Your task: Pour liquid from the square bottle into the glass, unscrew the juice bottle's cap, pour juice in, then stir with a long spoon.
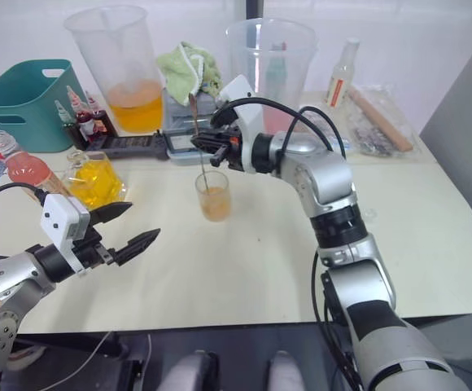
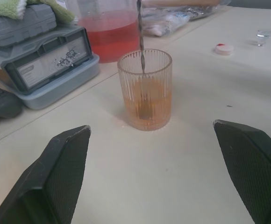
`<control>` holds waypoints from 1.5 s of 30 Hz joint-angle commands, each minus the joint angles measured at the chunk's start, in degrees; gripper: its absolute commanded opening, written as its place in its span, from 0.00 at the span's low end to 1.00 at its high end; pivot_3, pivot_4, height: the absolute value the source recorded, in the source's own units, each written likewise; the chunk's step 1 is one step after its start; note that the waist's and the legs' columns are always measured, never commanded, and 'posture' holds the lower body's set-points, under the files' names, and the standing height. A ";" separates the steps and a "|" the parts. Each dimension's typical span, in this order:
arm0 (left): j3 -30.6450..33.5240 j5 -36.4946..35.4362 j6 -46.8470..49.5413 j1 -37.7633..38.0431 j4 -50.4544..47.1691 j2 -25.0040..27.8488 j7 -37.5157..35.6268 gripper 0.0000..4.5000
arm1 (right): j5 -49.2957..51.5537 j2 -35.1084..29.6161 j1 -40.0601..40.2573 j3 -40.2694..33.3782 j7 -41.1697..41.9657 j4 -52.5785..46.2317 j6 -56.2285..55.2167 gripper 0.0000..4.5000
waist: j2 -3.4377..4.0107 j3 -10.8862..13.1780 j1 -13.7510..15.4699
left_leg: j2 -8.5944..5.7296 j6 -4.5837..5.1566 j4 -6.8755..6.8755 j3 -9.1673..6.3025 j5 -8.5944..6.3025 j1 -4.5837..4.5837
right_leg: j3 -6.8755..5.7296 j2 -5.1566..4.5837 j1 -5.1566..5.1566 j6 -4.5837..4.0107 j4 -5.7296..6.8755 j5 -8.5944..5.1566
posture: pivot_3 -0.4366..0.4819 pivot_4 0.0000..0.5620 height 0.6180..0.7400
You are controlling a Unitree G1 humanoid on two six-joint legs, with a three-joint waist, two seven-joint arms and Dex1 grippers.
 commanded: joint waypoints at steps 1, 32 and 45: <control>0.28 0.20 -1.69 -0.85 -0.70 -0.03 0.08 0.99 | -1.72 1.28 -2.87 -0.50 0.68 1.31 -5.07 0.00 | 0.00 0.00 -0.01 | 0.00 0.00 0.00 0.00 0.00 0.00 | 0.00 0.00 0.00 0.00 0.00 0.01 | 0.48 0.27 1.00; -0.41 0.69 -3.31 -1.56 0.27 -0.54 -1.03 0.99 | 1.62 1.96 -1.32 -3.82 2.87 -4.28 5.41 0.00 | 0.00 0.00 -0.23 | 0.09 -0.02 0.00 0.00 0.01 0.01 | 0.10 0.16 -0.03 -0.05 0.01 0.12 | 0.48 0.27 1.00; -0.97 0.50 -3.03 -1.50 -0.34 -0.81 -0.29 0.99 | -5.63 -0.60 -3.26 -1.49 5.51 4.22 -7.05 0.00 | 0.00 0.00 -0.23 | 0.08 -0.04 0.00 0.00 0.02 0.01 | 0.10 0.18 -0.04 -0.05 0.03 0.15 | 0.48 0.27 1.00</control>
